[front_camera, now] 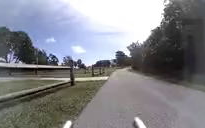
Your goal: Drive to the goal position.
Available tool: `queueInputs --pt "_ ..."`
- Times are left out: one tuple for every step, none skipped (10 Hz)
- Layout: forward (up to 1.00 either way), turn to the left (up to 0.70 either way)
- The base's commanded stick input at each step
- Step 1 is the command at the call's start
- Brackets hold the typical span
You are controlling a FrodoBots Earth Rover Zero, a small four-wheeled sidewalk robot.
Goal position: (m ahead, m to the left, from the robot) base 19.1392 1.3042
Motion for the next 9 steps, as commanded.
queueInputs --pt "0.50 0.00" --pt "0.50 0.00" --pt "0.50 0.00" --pt "0.50 0.00" --pt "0.50 0.00" --pt "0.50 0.00" --pt "0.50 0.00" --pt "0.50 0.00" --pt "0.50 0.00"
